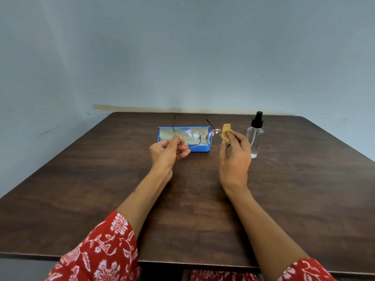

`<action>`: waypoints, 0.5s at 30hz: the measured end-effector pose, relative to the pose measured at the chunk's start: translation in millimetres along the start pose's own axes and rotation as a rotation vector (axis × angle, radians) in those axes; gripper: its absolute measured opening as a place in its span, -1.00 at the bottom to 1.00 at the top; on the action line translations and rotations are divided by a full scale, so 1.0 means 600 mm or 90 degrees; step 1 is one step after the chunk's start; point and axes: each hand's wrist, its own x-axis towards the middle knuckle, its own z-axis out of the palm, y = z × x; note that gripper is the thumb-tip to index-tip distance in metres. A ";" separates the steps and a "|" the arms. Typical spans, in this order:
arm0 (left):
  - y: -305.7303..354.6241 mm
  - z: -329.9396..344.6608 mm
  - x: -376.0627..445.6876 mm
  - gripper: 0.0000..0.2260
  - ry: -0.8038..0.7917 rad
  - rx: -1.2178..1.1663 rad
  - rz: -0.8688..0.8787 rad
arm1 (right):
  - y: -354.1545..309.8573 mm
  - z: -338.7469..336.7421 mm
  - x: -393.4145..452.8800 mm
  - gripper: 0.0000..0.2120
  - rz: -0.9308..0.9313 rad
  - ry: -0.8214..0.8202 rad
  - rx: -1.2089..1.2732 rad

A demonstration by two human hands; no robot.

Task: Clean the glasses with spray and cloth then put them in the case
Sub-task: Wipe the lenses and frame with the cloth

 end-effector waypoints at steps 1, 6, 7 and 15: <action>-0.001 0.000 0.000 -0.87 -0.002 -0.001 0.000 | -0.001 0.000 -0.001 -0.72 -0.005 -0.006 -0.002; -0.002 0.001 0.000 -0.86 0.000 -0.005 0.002 | -0.017 0.009 -0.019 -0.74 -0.161 -0.093 -0.039; -0.001 0.001 0.000 -0.86 0.001 -0.006 0.002 | -0.018 0.011 -0.020 -0.74 -0.178 -0.103 -0.047; -0.002 0.002 -0.001 -0.87 -0.003 0.006 0.002 | -0.002 -0.004 -0.003 -0.71 -0.003 -0.011 -0.019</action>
